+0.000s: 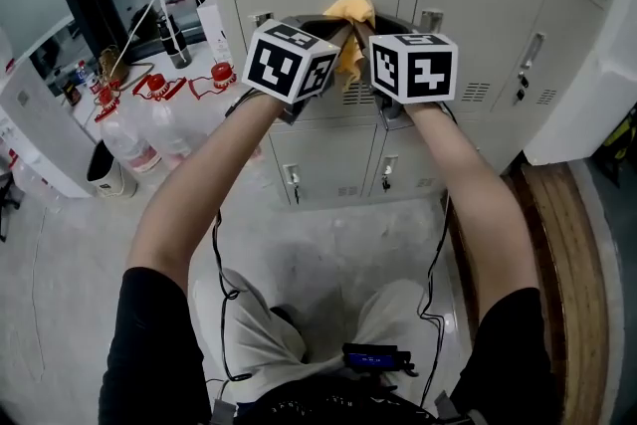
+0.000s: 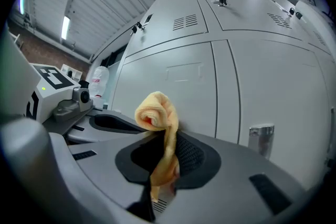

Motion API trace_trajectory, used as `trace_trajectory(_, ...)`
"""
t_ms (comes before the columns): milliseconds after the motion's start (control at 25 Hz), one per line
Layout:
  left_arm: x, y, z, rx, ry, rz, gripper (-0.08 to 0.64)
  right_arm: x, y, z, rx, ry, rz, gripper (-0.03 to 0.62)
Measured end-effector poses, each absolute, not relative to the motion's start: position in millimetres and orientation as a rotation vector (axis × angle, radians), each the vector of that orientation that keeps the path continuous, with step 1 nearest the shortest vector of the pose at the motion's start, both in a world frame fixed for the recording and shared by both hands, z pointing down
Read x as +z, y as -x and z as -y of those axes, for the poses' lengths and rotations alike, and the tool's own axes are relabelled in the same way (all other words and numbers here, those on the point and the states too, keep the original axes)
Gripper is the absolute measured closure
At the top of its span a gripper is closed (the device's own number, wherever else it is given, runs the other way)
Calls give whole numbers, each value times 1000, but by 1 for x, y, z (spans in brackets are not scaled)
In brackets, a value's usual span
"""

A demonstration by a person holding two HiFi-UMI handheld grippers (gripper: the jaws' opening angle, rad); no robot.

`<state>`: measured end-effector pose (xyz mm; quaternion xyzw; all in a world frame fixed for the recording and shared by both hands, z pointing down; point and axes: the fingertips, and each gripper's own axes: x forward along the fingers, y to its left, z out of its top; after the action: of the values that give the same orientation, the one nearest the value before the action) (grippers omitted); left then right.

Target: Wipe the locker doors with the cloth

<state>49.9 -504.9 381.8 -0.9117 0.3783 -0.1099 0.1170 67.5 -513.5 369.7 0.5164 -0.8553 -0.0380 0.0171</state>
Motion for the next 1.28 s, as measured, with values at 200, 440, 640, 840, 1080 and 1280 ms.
trace_trajectory(200,385,-74,508,-313,2702,-1068,541,372,-94,515,-97,-1676,2621,511)
trace_trajectory(440,386,-99,509,-319,2724,-1023,543,374,-119,517,-67,-1735,2589,511)
trace_trajectory(640,388,-116,511,-308,2747,-988,543,376,-137,519,-47,-1768,2559,511)
trace_trajectory(840,390,-121,511,-303,2741,-978,543,378,-143,520,-29,-1783,2545,511)
trace_trajectory(1080,387,-118,503,-249,2751,-977,541,377,-139,511,-29,-1767,2560,511)
trace_trajectory(1280,383,-95,479,-162,2747,-961,541,379,-111,490,-86,-1615,2646,511)
